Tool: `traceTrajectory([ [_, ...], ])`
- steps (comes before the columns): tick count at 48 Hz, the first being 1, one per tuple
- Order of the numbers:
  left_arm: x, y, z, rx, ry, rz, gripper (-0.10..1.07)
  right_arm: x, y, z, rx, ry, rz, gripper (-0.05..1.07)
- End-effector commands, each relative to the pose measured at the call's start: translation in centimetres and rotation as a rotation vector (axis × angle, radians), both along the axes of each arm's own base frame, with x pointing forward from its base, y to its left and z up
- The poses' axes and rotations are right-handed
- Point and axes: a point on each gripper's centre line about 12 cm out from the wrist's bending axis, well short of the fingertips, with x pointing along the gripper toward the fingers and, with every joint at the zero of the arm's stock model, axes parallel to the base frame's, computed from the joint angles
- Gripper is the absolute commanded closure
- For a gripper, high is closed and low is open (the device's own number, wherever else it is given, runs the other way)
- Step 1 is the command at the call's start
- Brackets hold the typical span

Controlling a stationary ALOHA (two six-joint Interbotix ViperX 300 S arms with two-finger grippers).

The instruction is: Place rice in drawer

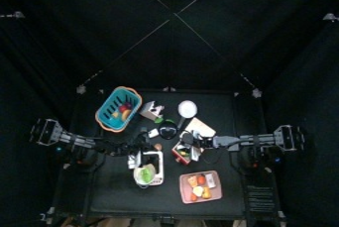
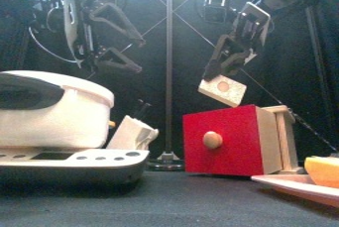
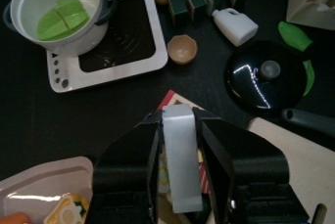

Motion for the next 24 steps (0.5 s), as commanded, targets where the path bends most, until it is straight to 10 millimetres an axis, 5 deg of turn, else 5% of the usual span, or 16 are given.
traceTrajectory([
  [1,0.2,0.0,0.5,0.0,-0.021,0.003,0.08,0.0,-0.1,1.1,0.03,-0.043,-0.029,0.48],
  [24,0.2,0.0,0.4,0.0,-0.018,0.003,0.08,0.3,-0.2,-1.2,0.217,0.062,-0.203,0.48],
])
